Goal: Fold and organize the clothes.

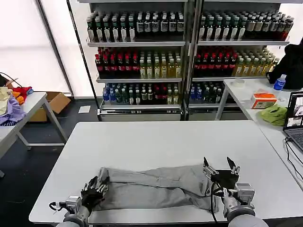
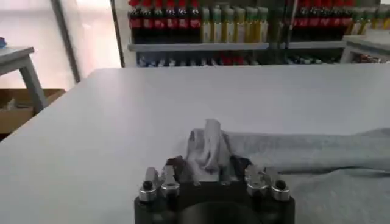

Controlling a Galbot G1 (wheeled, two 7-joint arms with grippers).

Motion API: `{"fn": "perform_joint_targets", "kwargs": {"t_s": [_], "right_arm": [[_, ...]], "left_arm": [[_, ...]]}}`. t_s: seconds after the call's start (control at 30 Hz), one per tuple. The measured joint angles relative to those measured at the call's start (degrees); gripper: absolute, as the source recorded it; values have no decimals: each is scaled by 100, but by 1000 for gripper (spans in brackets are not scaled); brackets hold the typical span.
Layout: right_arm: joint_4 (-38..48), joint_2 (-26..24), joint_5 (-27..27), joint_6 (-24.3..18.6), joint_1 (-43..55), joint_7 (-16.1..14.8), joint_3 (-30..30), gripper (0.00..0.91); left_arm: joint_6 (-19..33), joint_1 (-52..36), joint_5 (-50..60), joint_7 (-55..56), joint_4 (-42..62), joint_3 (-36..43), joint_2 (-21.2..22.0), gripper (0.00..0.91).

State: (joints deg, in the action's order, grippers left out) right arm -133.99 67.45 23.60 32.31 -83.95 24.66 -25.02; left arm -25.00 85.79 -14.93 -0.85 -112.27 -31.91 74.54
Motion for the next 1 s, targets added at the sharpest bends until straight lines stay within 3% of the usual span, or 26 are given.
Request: {"fn": "perform_joint_targets", "kwargs": {"t_s": [0.5, 0.87, 1.0], "right_arm": [[53, -56, 41, 51, 204, 102, 64, 907], [95, -46, 63, 72, 409, 152, 154, 907], [94, -24, 58, 75, 423, 164, 161, 907]], "left_arm": [[219, -65, -127, -55, 88, -475, -195, 0], [522, -113, -137, -518, 548, -2050, -1530, 0], [549, -98, -99, -650, 590, -2355, -1832, 0]]}}
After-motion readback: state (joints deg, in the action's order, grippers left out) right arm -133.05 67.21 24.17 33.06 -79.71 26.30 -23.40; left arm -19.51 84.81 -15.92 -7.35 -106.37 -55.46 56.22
